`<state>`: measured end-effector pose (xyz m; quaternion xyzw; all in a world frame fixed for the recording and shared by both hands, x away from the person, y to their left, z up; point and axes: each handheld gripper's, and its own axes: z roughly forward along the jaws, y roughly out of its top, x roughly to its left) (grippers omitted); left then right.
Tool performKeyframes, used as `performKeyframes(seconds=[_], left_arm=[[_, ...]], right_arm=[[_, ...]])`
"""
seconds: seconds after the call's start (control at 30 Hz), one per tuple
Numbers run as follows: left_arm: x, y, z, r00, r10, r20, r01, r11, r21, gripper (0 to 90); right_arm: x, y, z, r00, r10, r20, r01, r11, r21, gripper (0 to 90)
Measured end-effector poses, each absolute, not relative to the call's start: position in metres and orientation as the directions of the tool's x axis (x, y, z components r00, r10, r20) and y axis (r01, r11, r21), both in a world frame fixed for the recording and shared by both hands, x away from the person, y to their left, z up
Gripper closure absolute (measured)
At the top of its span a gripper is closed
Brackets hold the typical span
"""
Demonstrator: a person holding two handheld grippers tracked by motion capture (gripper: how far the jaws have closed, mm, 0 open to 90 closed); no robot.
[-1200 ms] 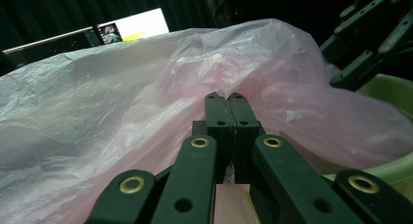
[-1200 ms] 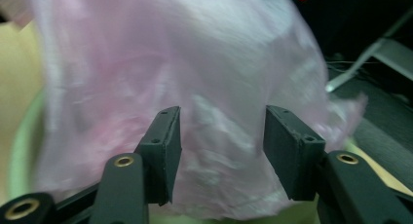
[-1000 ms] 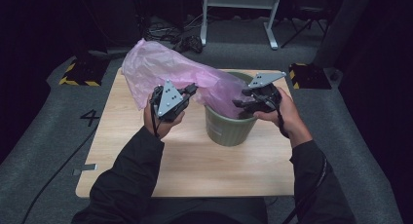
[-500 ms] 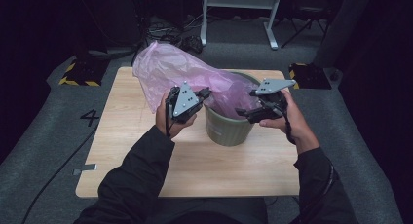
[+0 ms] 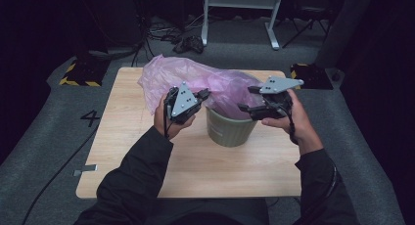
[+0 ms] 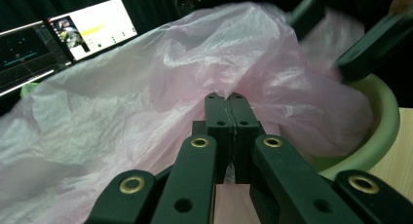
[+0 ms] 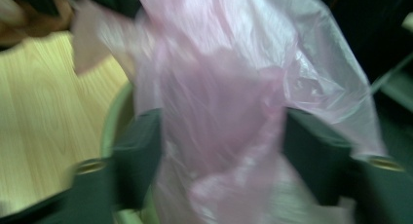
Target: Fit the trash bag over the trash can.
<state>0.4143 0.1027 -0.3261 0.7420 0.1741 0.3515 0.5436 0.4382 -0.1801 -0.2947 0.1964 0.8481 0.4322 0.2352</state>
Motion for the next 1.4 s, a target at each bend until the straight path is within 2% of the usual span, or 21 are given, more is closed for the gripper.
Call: performKeyframes(seconds=[0.07, 0.13, 0.17, 0.27, 0.4, 0.67, 0.87, 1.0, 1.33, 1.37, 1.4], left_arm=[[0.414, 0.105, -0.325, 0.686, 0.648, 0.33, -0.122, -0.345, 0.931, 89.5], [0.414, 0.107, -0.324, 0.671, 0.656, 0.346, -0.127, -0.358, 0.925, 89.5], [0.415, 0.109, -0.324, 0.664, 0.659, 0.352, -0.127, -0.365, 0.922, 89.4], [0.418, 0.115, -0.324, 0.658, 0.672, 0.34, -0.112, -0.359, 0.927, 89.5], [0.42, 0.121, -0.325, 0.643, 0.683, 0.345, -0.104, -0.369, 0.924, 89.5], [0.425, 0.127, -0.326, 0.635, 0.691, 0.346, -0.09, -0.378, 0.921, 89.5], [0.422, 0.114, -0.326, 0.66, 0.65, 0.377, -0.119, -0.405, 0.907, 89.5], [0.419, 0.106, -0.326, 0.687, 0.62, 0.378, -0.13, -0.407, 0.904, 89.5], [0.411, 0.087, -0.326, 0.755, 0.517, 0.402, -0.172, -0.436, 0.884, 89.4], [0.411, 0.087, -0.326, 0.76, 0.515, 0.397, -0.171, -0.43, 0.886, 89.4], [0.411, 0.087, -0.326, 0.763, 0.515, 0.391, -0.17, -0.424, 0.889, 89.4]], right_arm=[[0.446, -0.171, -0.299, -0.825, 0.527, -0.207, 0.172, 0.581, 0.795, 52.2], [0.451, -0.163, -0.303, -0.828, 0.53, -0.184, 0.209, 0.596, 0.775, 53.3], [0.452, -0.16, -0.304, -0.831, 0.528, -0.172, 0.221, 0.599, 0.77, 51.1], [0.45, -0.159, -0.305, -0.837, 0.522, -0.165, 0.218, 0.595, 0.774, 36.8], [0.447, -0.171, -0.304, -0.834, 0.531, -0.15, 0.221, 0.571, 0.791, 31.1], [0.432, -0.21, -0.301, -0.821, 0.557, -0.124, 0.226, 0.517, 0.825, 29.9], [0.424, -0.219, -0.281, -0.788, 0.592, -0.169, 0.147, 0.448, 0.882, 28.9], [0.426, -0.2, -0.272, -0.786, 0.572, -0.236, 0.089, 0.483, 0.871, 27.2], [0.44, -0.157, -0.289, -0.84, 0.469, -0.274, 0.088, 0.616, 0.783, 22.9], [0.44, -0.155, -0.291, -0.84, 0.461, -0.287, 0.08, 0.628, 0.774, 23.9], [0.44, -0.154, -0.293, -0.842, 0.449, -0.299, 0.069, 0.639, 0.766, 32.0]])
